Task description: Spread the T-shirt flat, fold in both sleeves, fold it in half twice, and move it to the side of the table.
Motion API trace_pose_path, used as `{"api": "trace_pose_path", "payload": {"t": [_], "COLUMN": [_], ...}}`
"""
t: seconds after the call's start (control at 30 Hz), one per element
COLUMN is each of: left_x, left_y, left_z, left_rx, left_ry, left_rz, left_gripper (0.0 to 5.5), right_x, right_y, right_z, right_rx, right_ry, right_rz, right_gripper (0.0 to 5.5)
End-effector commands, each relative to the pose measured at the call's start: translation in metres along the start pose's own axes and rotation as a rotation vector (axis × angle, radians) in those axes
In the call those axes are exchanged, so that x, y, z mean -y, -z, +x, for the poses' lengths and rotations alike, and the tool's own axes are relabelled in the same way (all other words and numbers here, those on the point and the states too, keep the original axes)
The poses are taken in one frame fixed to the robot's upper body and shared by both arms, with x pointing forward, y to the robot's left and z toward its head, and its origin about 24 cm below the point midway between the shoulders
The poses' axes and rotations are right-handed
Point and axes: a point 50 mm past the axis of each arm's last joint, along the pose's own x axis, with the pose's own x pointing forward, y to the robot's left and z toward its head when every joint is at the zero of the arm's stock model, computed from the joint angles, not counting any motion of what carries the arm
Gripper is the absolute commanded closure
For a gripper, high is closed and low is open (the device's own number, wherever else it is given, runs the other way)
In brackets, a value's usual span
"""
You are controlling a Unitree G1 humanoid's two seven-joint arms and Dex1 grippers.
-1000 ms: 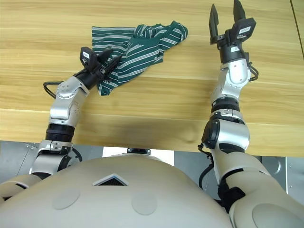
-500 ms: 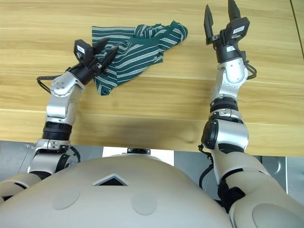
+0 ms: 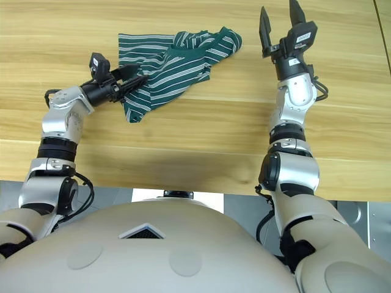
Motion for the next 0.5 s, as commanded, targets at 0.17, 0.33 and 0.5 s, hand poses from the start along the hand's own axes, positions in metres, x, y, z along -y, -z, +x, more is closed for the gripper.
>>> {"api": "trace_pose_path", "payload": {"t": [0.17,0.33,0.5], "left_x": [-0.015,-0.008,-0.004], "left_y": [0.001,0.004,0.004], "left_z": [0.002,0.009,0.015], "left_rx": [-0.061,-0.05,-0.043], "left_ry": [-0.052,-0.017,0.002], "left_rz": [0.057,0.057,0.061], "left_gripper": [2.45,2.45,2.45], "right_x": [0.002,0.002,0.001], "right_y": [-0.006,-0.006,-0.006], "right_z": [0.008,0.01,0.009], "right_rx": [0.016,0.019,0.02], "right_ry": [-0.01,-0.012,-0.01], "right_rz": [-0.015,-0.016,-0.019], "right_gripper": [2.45,2.45,2.45]}}
